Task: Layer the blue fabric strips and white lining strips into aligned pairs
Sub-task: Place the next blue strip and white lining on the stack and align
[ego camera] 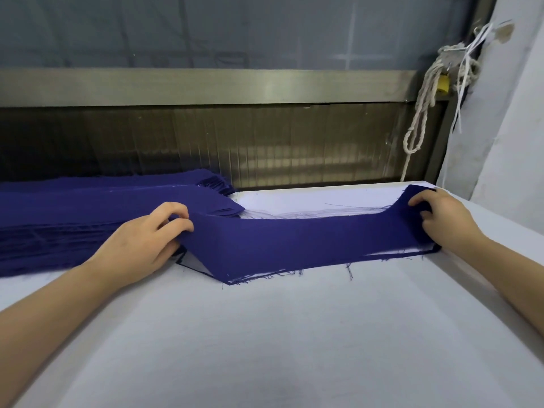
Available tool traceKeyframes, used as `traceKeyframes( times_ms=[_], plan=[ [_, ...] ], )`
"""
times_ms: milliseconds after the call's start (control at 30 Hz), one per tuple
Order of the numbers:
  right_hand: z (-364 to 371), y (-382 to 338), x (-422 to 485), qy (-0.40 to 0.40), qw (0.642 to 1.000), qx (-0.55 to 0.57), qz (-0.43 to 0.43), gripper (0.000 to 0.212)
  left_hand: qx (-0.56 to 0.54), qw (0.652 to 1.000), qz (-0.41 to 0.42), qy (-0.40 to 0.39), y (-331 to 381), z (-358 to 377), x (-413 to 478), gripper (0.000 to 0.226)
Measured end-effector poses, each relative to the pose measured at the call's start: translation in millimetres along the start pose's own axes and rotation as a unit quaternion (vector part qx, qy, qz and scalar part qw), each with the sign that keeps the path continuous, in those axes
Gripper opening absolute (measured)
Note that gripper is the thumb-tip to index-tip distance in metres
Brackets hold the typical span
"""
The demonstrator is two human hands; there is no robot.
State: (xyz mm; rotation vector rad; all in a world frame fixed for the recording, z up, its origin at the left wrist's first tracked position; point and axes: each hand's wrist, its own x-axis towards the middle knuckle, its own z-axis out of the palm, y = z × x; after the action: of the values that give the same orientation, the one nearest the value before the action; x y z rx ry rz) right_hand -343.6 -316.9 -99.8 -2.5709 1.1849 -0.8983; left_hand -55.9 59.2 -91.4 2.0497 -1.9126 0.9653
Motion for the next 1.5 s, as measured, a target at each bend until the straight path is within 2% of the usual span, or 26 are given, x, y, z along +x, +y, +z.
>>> traceKeyframes(
  times_ms=[33,133,233,400,533,633,767,900,1300,1400,1500],
  plan=[
    [-1,1,0,0.003,1.0,0.001,0.004,0.037,-0.002,1.0,0.019,0.005,1,0,1,0.017],
    [-5,6,1,0.01,1.0,-0.005,0.011,0.039,-0.01,0.999,0.039,-0.008,5,-1,2,0.033],
    [-6,10,3,-0.001,1.0,-0.019,0.022,0.039,-0.009,0.999,0.038,-0.024,8,1,4,0.023],
    [-4,14,4,-0.05,0.997,-0.044,0.045,0.038,0.003,0.998,0.056,-0.031,7,4,2,0.018],
    [-3,14,3,-0.061,0.996,-0.044,0.054,0.037,0.014,0.999,0.041,-0.028,0,8,-1,0.044],
    [-3,13,3,-0.065,0.995,-0.044,0.054,0.036,0.024,0.998,0.052,-0.018,-2,9,0,0.028],
    [-4,12,2,-0.071,0.995,-0.04,0.056,0.034,0.038,0.997,0.063,-0.032,-1,6,1,0.022],
    [-4,12,1,-0.077,0.995,-0.043,0.056,0.03,0.037,0.996,0.076,-0.038,-1,3,3,0.039],
    [-5,8,-1,-0.064,0.994,-0.062,0.064,0.013,0.01,0.992,0.049,-0.112,4,-2,2,0.039],
    [-6,6,-4,-0.056,0.994,-0.083,0.054,0.006,-0.01,0.992,0.03,-0.118,9,-2,5,0.051],
    [-3,3,-6,-0.065,0.982,-0.159,0.08,0.046,-0.01,0.987,-0.074,-0.14,14,6,13,0.083]
  ],
)
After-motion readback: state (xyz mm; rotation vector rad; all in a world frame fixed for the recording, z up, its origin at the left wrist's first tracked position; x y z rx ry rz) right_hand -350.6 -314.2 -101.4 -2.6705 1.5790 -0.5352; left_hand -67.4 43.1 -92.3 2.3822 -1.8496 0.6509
